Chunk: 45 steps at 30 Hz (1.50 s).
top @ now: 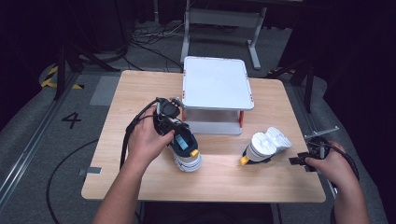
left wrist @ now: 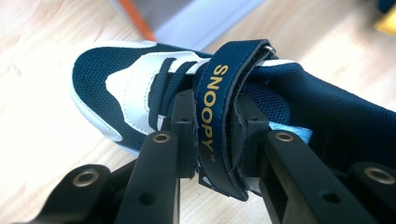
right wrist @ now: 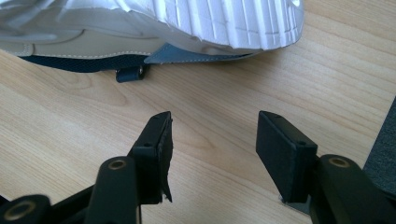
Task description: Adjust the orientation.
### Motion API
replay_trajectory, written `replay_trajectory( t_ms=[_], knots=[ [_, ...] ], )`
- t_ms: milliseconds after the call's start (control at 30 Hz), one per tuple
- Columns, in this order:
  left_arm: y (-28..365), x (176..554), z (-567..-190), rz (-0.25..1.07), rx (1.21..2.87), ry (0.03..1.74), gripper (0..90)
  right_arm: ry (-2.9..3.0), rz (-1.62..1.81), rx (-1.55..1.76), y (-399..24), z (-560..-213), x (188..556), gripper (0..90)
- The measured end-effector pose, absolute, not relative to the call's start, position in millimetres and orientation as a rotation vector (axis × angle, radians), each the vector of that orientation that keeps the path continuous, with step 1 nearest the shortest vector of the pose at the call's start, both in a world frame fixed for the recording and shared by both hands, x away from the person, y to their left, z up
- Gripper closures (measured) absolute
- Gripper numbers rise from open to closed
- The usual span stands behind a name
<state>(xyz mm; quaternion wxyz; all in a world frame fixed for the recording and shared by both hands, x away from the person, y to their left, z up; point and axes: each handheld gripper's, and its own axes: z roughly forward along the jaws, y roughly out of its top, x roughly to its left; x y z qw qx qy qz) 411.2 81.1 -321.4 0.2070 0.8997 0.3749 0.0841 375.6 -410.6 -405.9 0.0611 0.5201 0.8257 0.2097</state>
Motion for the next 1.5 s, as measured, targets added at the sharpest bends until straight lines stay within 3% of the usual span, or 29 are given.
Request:
replay_trajectory(
  t_ms=[233, 633, 1033, 1200, 1367, 1500],
  knots=[
    [70.3, 410.8, -313.3, 0.197, 2.619, 0.762, 74.5, 2.485, 0.626, 1.582, -414.0, -406.9, 371.2, 46.7],
    [45.0, 417.3, -318.8, 0.263, 2.699, 0.457, 74.4, 2.457, 0.618, 1.582, -419.9, -408.6, 360.3, 46.4],
    [14.1, 439.7, -338.1, 0.326, 2.703, 0.392, 74.5, 2.454, 0.605, 1.581, -419.3, -411.4, 354.7, 46.6],
    [7.5, 451.7, -357.5, 0.452, 2.698, 0.361, 74.9, 2.468, 0.601, 1.564, -414.9, -413.5, 357.4, 46.6],
    [9.2, 458.5, -367.4, 0.449, 2.680, 0.416, 74.7, 2.481, 0.605, 1.548, -414.0, -413.7, 357.7, 46.6],
    [10.7, 461.2, -367.6, 0.399, 2.626, 0.504, 63.8, 2.478, 0.606, 1.548, -413.9, -413.4, 357.1, 46.3]
  ],
)
